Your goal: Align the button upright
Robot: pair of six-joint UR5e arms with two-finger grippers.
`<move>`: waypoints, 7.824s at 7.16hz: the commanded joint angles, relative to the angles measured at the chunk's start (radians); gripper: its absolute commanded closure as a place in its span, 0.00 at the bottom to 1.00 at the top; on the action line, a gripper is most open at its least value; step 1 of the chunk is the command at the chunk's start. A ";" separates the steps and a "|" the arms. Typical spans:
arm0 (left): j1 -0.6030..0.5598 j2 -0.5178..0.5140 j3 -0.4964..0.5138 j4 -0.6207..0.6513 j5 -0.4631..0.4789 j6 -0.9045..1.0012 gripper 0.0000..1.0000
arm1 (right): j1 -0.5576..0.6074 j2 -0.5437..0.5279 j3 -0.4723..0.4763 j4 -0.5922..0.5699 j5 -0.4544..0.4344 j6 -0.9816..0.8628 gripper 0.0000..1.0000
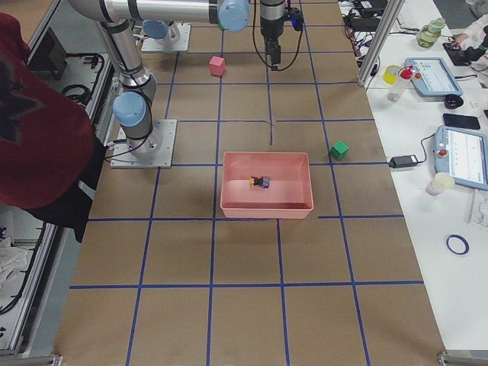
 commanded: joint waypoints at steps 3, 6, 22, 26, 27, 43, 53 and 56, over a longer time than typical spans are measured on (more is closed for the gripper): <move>0.000 0.000 -0.002 0.003 0.003 -0.011 0.00 | 0.000 -0.007 0.000 -0.002 -0.001 0.000 0.00; 0.000 0.001 -0.003 0.003 0.003 -0.011 0.00 | -0.002 -0.018 0.001 -0.020 -0.009 0.002 0.00; 0.003 0.004 -0.002 0.003 0.005 -0.013 0.00 | -0.511 0.165 0.175 -0.260 -0.121 -0.097 0.00; 0.001 0.004 -0.005 -0.002 0.048 -0.014 0.00 | -0.535 0.293 0.331 -0.497 -0.124 -0.097 0.00; 0.001 0.004 -0.006 -0.002 0.049 -0.014 0.00 | -0.544 0.297 0.336 -0.497 -0.116 -0.097 0.00; 0.001 0.003 -0.018 -0.002 0.049 -0.019 0.00 | -0.594 0.257 0.149 -0.288 -0.105 -0.259 1.00; 0.000 0.003 -0.018 -0.002 0.049 -0.017 0.00 | 0.147 0.475 -0.038 -0.445 0.198 0.153 1.00; 0.000 0.003 -0.018 -0.002 0.049 -0.017 0.00 | 0.196 0.602 -0.123 -0.454 0.418 0.164 1.00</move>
